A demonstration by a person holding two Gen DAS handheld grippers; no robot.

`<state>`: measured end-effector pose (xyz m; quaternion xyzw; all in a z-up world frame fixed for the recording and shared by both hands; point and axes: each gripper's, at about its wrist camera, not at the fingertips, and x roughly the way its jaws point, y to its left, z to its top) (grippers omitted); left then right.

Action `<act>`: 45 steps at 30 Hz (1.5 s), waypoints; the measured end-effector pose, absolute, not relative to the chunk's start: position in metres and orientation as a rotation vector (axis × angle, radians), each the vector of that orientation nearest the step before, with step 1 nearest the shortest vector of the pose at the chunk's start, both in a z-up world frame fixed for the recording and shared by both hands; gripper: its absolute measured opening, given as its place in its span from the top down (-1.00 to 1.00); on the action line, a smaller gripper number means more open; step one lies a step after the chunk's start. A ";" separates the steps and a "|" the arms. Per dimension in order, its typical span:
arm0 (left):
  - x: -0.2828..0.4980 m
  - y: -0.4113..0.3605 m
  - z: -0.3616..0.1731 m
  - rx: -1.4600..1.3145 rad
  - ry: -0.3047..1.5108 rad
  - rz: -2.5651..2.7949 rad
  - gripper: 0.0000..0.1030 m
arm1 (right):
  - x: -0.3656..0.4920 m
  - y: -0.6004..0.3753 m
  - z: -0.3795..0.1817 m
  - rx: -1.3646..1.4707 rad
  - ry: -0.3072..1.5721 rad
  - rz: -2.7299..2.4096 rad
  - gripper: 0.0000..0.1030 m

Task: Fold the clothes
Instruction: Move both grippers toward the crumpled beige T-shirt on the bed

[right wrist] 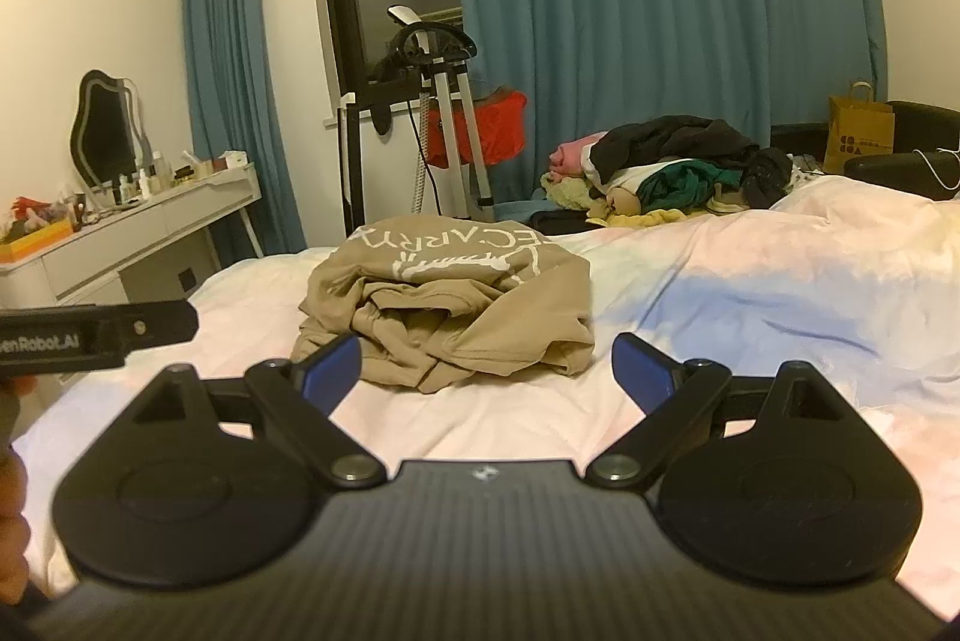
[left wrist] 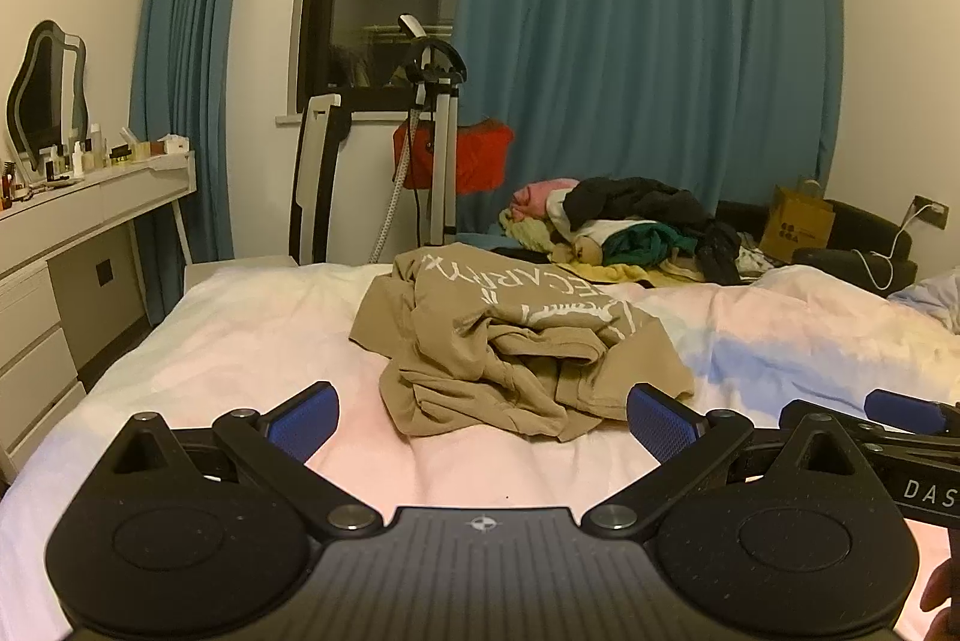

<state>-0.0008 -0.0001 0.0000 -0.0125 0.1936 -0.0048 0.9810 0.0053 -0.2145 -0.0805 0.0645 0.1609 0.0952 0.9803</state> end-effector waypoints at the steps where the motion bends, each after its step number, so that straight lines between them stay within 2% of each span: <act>1: -0.001 0.000 0.000 -0.025 0.390 -0.010 -0.99 | 0.006 -0.214 -0.081 0.129 0.326 0.191 -0.78; 23: -0.006 -0.006 -0.005 -0.023 0.411 -0.023 -0.99 | 0.003 -0.220 -0.075 0.160 0.329 0.186 -0.78; 34: 0.006 -0.018 -0.013 0.018 0.413 0.018 -0.99 | -0.011 -0.220 -0.060 0.120 0.266 0.164 -0.78; 39: 0.040 -0.027 -0.017 0.074 0.452 0.031 -0.99 | -0.014 -0.235 -0.053 0.189 0.236 0.172 -0.78; 45: 0.123 -0.035 -0.047 0.101 0.630 0.018 -0.99 | -0.007 -0.251 -0.062 0.286 0.272 0.190 -0.78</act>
